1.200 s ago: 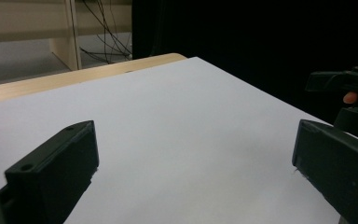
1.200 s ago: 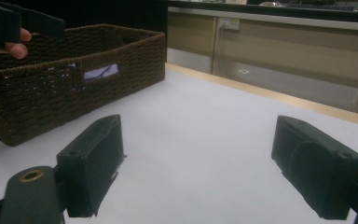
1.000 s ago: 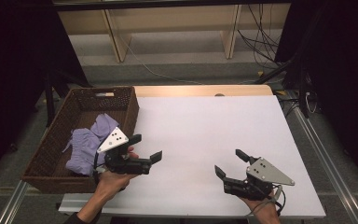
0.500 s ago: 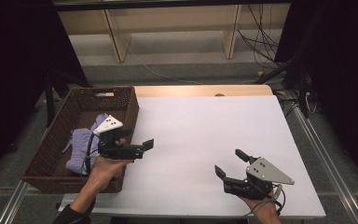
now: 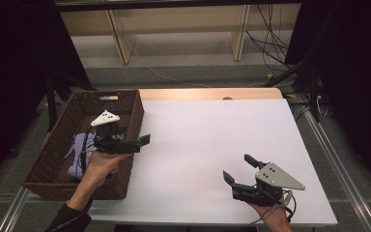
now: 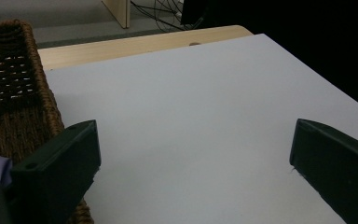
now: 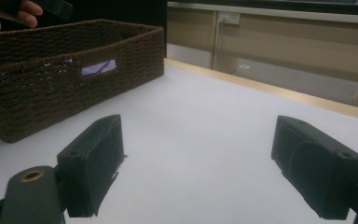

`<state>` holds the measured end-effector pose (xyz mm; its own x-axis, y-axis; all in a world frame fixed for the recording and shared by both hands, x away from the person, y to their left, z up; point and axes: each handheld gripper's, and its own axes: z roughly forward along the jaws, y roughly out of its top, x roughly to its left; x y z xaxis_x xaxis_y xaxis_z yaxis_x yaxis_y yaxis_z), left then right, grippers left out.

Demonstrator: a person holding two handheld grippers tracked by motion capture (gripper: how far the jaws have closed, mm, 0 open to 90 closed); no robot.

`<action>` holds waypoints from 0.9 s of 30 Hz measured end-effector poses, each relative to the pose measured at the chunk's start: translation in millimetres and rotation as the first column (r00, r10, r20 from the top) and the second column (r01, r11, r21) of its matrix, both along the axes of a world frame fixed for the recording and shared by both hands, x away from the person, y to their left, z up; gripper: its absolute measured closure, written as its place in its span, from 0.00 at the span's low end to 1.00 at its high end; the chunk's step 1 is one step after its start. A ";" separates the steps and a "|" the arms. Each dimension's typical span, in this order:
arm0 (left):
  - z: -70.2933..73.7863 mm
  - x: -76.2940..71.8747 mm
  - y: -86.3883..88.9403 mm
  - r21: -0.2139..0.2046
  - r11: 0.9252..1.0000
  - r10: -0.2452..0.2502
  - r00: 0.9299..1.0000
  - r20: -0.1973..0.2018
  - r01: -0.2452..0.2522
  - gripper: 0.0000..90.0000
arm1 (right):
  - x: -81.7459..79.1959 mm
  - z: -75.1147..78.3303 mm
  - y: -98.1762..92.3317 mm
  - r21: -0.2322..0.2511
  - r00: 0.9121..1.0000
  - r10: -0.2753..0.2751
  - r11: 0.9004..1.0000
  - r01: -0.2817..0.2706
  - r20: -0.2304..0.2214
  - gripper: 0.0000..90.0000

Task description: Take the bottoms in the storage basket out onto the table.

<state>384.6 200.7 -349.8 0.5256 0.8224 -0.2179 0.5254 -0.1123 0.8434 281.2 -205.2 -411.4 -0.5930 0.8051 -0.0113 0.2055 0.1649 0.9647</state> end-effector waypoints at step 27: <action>-14.2 34.7 38.9 0.077 0.990 0.127 0.989 -0.077 -0.121 0.02 | 0.7 -0.2 -0.3 0.001 1.000 -0.003 1.000 0.003 -0.007 0.20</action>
